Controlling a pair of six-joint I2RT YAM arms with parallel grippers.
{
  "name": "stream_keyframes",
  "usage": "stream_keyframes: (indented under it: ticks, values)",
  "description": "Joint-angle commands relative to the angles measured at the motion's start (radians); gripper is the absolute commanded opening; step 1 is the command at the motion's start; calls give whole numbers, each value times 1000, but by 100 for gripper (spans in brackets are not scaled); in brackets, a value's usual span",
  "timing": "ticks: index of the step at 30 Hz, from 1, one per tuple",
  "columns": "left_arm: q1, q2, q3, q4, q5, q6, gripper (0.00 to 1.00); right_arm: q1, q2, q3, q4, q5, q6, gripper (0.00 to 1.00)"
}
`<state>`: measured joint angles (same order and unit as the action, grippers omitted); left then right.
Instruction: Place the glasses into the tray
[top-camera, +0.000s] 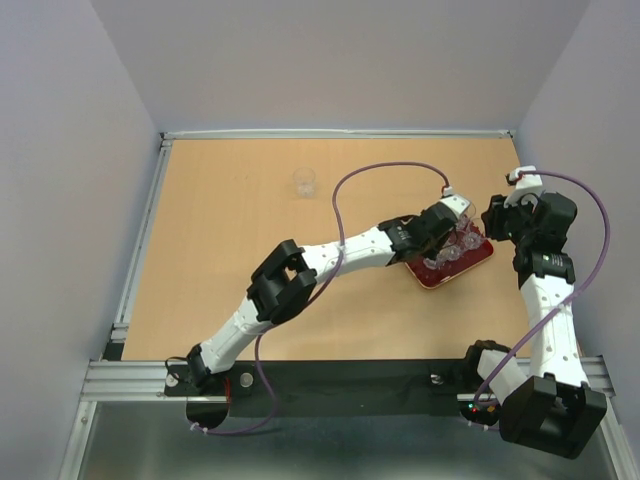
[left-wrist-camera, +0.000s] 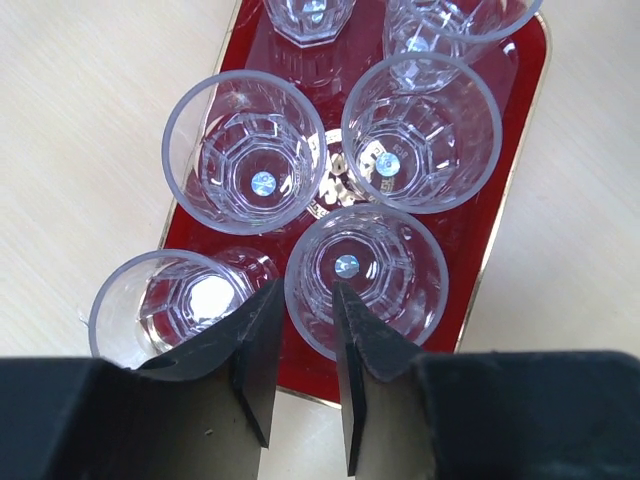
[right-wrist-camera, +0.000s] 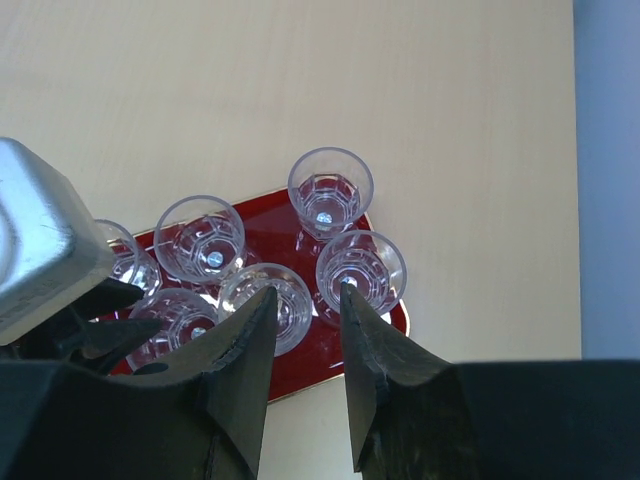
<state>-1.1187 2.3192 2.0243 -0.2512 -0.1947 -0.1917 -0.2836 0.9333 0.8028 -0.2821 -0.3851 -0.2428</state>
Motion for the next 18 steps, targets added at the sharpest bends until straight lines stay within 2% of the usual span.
stream_keyframes:
  ticks: [1,10,16,18]
  values:
    - [-13,-180,-19,61,-11,15,40,-11,-31,-24,47,-24,-3,37]
    - [-13,-418,-247,150,-89,38,49,-11,-50,-39,44,-86,-29,38]
    - [-9,-633,-506,196,-256,90,64,-11,-24,-54,29,-253,-62,39]
    - [2,-748,-582,202,-299,115,70,-11,10,-37,9,-344,-81,40]
